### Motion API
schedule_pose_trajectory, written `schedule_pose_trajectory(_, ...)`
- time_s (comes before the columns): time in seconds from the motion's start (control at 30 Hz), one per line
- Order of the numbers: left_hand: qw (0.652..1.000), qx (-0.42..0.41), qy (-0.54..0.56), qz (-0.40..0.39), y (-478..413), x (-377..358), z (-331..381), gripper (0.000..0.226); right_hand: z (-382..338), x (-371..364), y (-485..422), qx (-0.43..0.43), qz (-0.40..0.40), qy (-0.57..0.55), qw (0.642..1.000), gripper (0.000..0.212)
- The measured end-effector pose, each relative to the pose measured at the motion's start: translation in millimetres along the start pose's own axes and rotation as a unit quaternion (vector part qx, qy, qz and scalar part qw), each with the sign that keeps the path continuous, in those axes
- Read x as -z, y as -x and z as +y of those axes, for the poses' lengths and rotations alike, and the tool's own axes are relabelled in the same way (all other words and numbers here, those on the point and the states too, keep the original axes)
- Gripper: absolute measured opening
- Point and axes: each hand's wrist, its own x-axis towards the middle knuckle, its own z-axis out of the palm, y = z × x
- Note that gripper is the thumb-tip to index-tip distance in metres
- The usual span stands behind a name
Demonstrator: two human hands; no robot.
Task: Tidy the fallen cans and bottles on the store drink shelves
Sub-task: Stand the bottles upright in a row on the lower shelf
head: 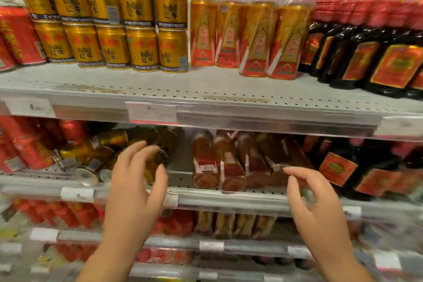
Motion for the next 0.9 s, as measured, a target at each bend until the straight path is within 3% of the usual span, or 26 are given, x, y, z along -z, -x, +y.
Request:
schedule_pose_trajectory(0.23, 0.983, 0.056, 0.021, -0.173, 77.7, -70.4, 26.8, 0.032, 68.7, 44.3, 16.1, -0.071, -0.039, 0.065, 0.995, 0.026)
schedule_pose_trajectory(0.57, 0.971, 0.011, 0.03, -0.238, 53.7, -117.6, 54.9, 0.021, 111.5, 41.7, -10.3, -0.131, -0.076, 0.151, 0.977, 0.054)
schedule_pose_trajectory(0.77, 0.96, -0.066, -0.008, -0.271, -3.5, -167.4, 75.2, 0.034, 115.9, 23.4, -24.5, -0.153, -0.077, 0.202, 0.964, 0.034)
schedule_pose_trajectory(0.9, 0.949, -0.092, -0.059, -0.295, -45.5, -219.1, 90.4, 0.036, 127.2, 15.3, -30.6, -0.147, -0.06, 0.211, 0.965, 0.059)
